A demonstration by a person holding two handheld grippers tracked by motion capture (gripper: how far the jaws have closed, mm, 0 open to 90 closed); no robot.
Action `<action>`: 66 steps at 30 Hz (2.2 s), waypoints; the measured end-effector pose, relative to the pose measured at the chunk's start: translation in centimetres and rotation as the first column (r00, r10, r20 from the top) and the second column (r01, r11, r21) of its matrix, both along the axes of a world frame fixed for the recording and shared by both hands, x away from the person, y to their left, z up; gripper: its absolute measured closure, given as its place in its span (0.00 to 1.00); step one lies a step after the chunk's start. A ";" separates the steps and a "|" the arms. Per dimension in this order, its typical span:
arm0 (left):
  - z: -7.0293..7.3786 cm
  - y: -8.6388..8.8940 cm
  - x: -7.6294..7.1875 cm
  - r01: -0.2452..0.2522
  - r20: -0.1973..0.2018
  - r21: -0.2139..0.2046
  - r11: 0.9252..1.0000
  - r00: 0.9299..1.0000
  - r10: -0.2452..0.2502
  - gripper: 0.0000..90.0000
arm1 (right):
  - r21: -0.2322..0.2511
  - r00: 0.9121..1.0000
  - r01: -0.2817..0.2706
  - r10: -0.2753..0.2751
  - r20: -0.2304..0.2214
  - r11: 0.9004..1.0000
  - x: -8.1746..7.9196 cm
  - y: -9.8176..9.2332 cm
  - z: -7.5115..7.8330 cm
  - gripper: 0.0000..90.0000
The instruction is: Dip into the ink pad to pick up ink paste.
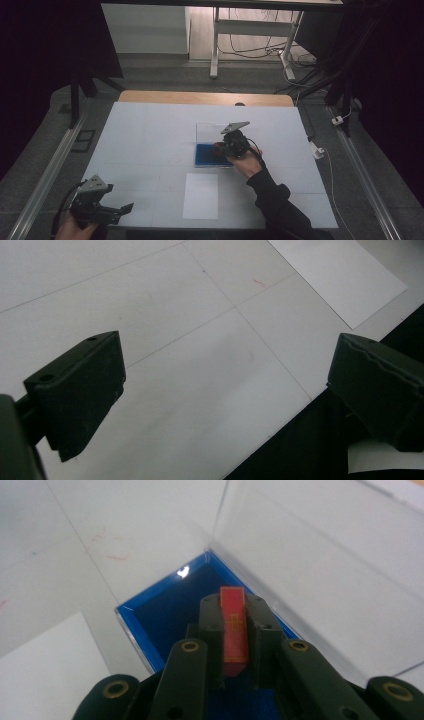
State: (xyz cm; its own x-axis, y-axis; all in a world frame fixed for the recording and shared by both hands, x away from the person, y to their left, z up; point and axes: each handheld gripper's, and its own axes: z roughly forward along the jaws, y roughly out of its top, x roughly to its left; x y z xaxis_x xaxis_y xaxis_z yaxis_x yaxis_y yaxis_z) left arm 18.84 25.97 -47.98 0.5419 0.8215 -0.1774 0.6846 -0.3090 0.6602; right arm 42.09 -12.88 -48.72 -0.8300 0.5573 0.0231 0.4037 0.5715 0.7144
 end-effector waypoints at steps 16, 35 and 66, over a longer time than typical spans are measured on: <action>0.0 0.0 0.0 0.001 0.001 -0.001 1.000 1.000 -0.001 0.03 | -0.015 0.999 -0.045 0.044 -0.019 0.999 -0.5 1.1 -0.5 0.89; 0.0 0.0 0.1 -0.002 -0.006 0.001 1.000 1.000 0.002 0.03 | -0.105 0.998 -0.042 0.047 0.043 0.994 -1.4 2.2 -1.0 0.90; 0.0 0.1 0.1 -0.002 -0.005 -0.011 1.000 1.000 0.002 0.03 | -0.007 0.999 -0.040 0.040 -0.017 0.999 -0.7 1.1 -1.3 0.89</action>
State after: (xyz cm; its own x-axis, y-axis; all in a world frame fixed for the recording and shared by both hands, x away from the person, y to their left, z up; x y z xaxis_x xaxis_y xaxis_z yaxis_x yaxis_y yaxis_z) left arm 18.91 26.10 -47.99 0.5395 0.8205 -0.1891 0.6885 -0.3006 0.6600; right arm 41.44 -11.82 -49.98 -0.8513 0.5237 0.0333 0.3920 0.5925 0.7037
